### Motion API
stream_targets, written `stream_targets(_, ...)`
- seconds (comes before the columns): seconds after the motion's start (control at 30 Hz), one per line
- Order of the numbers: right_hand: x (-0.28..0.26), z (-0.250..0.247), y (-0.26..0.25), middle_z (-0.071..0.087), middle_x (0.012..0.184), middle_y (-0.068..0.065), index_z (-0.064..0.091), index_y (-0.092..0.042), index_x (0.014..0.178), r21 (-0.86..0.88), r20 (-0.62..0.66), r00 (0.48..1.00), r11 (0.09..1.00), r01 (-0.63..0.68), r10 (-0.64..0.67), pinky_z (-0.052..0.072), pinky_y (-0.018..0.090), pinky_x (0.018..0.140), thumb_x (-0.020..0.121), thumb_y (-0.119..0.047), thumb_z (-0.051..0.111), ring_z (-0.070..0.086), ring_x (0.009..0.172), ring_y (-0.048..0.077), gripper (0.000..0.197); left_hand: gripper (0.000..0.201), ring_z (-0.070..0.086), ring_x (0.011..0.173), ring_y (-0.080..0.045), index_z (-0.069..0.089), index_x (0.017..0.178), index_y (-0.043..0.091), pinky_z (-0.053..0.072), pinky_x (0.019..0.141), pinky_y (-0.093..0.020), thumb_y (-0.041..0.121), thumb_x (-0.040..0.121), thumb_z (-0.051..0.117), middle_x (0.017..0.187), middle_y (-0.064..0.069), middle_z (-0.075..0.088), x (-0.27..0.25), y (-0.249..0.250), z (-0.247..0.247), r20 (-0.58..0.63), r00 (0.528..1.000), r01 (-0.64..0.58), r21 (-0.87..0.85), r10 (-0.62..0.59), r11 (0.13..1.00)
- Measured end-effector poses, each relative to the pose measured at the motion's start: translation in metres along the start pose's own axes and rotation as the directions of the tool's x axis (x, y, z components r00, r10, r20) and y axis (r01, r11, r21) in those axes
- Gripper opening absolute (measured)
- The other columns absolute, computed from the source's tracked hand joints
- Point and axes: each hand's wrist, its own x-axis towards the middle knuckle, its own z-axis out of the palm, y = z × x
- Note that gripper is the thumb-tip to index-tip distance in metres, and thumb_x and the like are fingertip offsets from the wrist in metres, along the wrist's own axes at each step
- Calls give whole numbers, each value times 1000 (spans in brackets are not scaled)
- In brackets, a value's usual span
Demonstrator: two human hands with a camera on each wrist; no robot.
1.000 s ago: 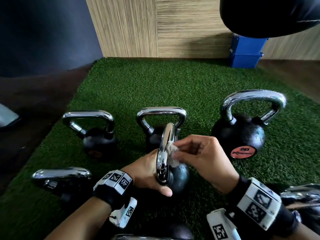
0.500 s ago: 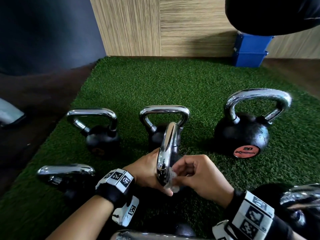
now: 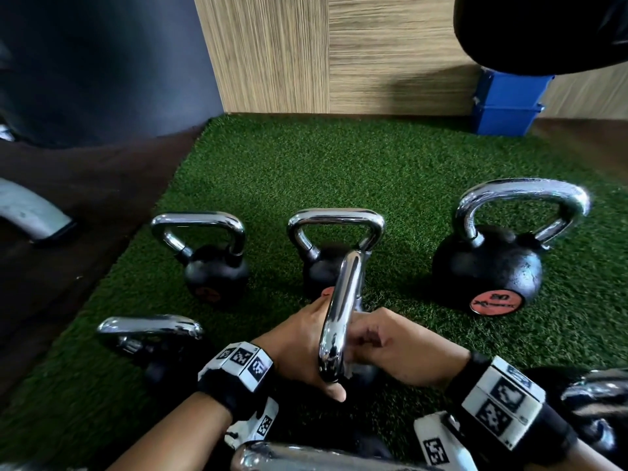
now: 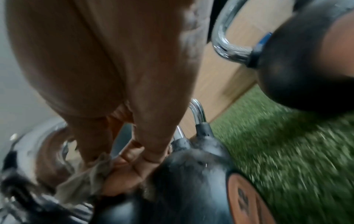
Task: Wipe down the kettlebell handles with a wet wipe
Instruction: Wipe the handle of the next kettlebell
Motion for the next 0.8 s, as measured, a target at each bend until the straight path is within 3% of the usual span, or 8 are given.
stream_targets(0.1, 7, 0, 3, 74, 96, 5, 71, -10, 96, -57, 15, 999, 998, -28, 29, 55, 50, 86, 95, -8, 64, 70, 90, 23, 7, 105, 45, 135, -30, 39, 148, 8, 34, 110, -29, 33, 64, 97, 149, -18, 47, 1, 2, -1, 47, 995, 81, 28, -83, 996)
stream_targets(0.2, 7, 1, 5, 76, 103, 14, 73, -3, 101, 145, 45, 999, 989, -6, -1, 57, 47, 90, 95, -5, 64, 72, 95, 26, 11, 97, 43, 136, -30, 54, 139, 13, 35, 117, -37, 32, 56, 101, 143, -12, 49, 6, 9, -5, 56, 998, -39, 52, 36, 998)
stream_targets(0.27, 5, 1, 7, 76, 105, 15, 74, -3, 102, 299, 44, 999, 954, -11, -2, 58, 37, 87, 94, -6, 66, 71, 93, 23, 12, 98, 34, 141, -31, 55, 141, 15, 31, 120, -41, 36, 57, 100, 149, -11, 41, 8, 10, -6, 73, 995, -80, 117, 71, 990)
stream_targets(0.4, 1, 3, 14, 69, 104, 28, 66, 11, 111, 631, 53, 996, 771, -89, 72, 57, 33, 83, 91, 3, 65, 65, 89, 30, 22, 105, 30, 146, -26, 44, 150, 15, 26, 122, -33, 32, 61, 98, 156, -13, 33, 2, 6, 0, 54, 998, 29, 67, -33, 997)
stream_targets(0.5, 2, 1, 22, 63, 104, 25, 58, 17, 116, 791, 12, 993, 606, -83, 121, 59, 28, 76, 87, 4, 68, 68, 80, 22, 33, 117, 34, 147, -28, 28, 155, 11, 29, 120, -32, 27, 63, 97, 160, -12, 35, 1, 6, -2, 47, 995, 93, -18, -92, 995)
stream_targets(0.63, 2, -2, 29, 68, 98, 21, 67, -1, 105, 840, 15, 994, 539, -70, 106, 61, 29, 74, 82, 5, 74, 71, 78, 22, 25, 113, 25, 147, -17, 41, 151, 18, 19, 125, -29, 36, 55, 99, 156, 7, 28, 4, 6, -3, 73, 997, 4, -10, -3, 1000)
stream_targets(0.73, 4, -2, 28, 71, 97, 20, 67, -4, 98, 842, 3, 996, 538, -48, 84, 62, 31, 72, 80, 9, 75, 73, 79, 23, 24, 126, 32, 148, -31, 28, 156, 14, 28, 123, -42, 48, 50, 85, 160, -10, 33, -3, 7, -3, 96, 989, 120, -55, -115, 991)
stream_targets(0.8, 9, -1, 27, 70, 100, 25, 66, -4, 94, 846, -73, 990, 534, -2, 119, 63, 31, 69, 78, 13, 74, 73, 77, 23, 25, 133, 29, 151, -31, 23, 158, 15, 26, 124, -40, 52, 46, 84, 163, -12, 28, -2, 8, -4, 95, 992, 87, -44, -83, 995)
